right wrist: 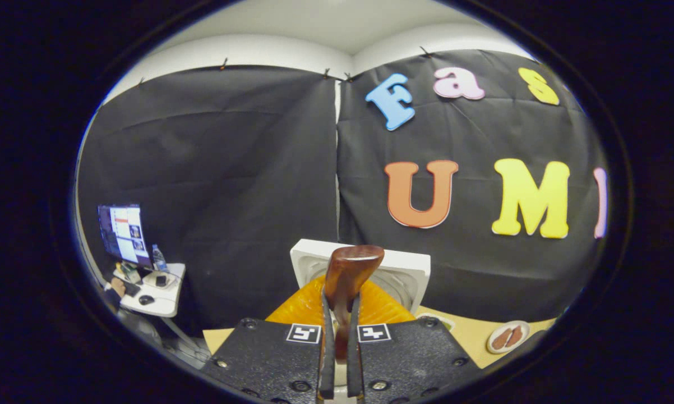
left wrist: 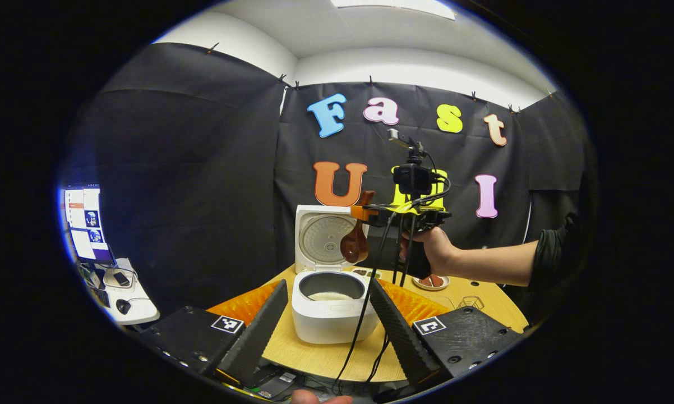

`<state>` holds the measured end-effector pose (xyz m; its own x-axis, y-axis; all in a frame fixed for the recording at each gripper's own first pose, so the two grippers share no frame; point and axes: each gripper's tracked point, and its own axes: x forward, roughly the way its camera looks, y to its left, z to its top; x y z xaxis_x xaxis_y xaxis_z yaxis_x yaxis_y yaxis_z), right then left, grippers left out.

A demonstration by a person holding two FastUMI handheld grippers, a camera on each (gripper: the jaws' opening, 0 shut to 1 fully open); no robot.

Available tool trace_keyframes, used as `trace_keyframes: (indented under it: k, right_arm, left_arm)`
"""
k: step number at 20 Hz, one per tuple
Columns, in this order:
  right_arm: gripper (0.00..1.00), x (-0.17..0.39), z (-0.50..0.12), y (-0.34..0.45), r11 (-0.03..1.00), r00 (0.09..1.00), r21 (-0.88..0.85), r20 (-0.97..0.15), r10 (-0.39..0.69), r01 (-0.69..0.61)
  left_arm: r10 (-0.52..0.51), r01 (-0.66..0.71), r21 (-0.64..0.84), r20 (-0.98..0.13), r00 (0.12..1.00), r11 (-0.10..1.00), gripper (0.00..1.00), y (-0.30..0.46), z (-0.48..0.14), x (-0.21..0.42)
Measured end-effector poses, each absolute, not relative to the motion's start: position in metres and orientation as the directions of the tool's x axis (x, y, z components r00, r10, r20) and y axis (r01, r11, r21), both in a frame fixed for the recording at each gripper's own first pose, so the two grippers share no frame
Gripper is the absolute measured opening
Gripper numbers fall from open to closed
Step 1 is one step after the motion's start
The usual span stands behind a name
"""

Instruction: Close the left gripper, press the button to open the rice cooker; take a wooden spoon from the chopstick holder with the right hand, scoop a spoonful of rice and pour it into the rice cooker, then put the wooden spoon back into the chopstick holder.

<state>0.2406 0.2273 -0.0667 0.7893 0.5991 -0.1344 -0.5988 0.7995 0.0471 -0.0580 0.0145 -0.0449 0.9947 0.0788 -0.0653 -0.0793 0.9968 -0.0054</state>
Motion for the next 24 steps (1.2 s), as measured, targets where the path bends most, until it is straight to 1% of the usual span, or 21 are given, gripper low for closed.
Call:
trace_keyframes:
  k: [2,4,7,10,14,16,17,20,24]
  right_arm:
    - [0.10,0.230,-0.057,0.205,0.807,0.798,0.131,-0.125,0.589,-0.575]
    - [0.11,0.221,-0.049,0.171,0.820,0.821,0.215,-0.114,0.560,-0.530]
    - [0.10,0.199,-0.041,0.113,0.834,0.868,0.341,-0.090,0.488,-0.434]
    - [0.10,0.177,-0.052,0.050,0.838,0.901,0.431,-0.115,0.418,-0.334]
    - [0.10,0.147,-0.075,-0.047,0.874,0.951,0.461,-0.171,0.258,-0.155]
    - [0.13,0.131,-0.089,-0.096,0.884,0.965,0.463,-0.199,0.168,-0.058]
    - [0.10,0.121,-0.098,-0.124,0.888,0.968,0.460,-0.221,0.118,-0.003]
    - [0.10,0.102,-0.123,-0.187,0.885,0.961,0.446,-0.277,-0.005,0.133]
    - [0.12,0.098,-0.157,-0.237,0.867,0.936,0.428,-0.335,-0.110,0.256]
  left_arm:
    - [0.073,-0.074,-0.013,-0.061,0.995,0.997,0.94,0.015,-0.042,-0.056]
    - [0.047,-0.051,-0.064,-0.063,0.997,0.997,0.94,0.010,-0.042,-0.054]
    - [0.027,-0.032,-0.095,-0.058,0.998,0.995,0.94,0.007,-0.037,-0.047]
    - [0.012,-0.017,-0.083,-0.065,0.998,0.996,0.94,0.005,-0.041,-0.035]
    - [-0.016,0.012,-0.052,-0.089,0.996,0.999,0.94,-0.004,-0.050,-0.021]
    - [-0.040,0.036,-0.040,-0.094,0.995,0.999,0.94,-0.012,-0.052,-0.016]
    - [-0.056,0.053,-0.041,-0.087,0.995,0.998,0.94,-0.017,-0.050,-0.010]
    - [-0.101,0.099,-0.035,-0.075,0.992,0.995,0.94,-0.034,-0.052,0.006]
    - [-0.112,0.113,0.001,-0.058,0.992,0.994,0.94,-0.048,-0.046,0.027]
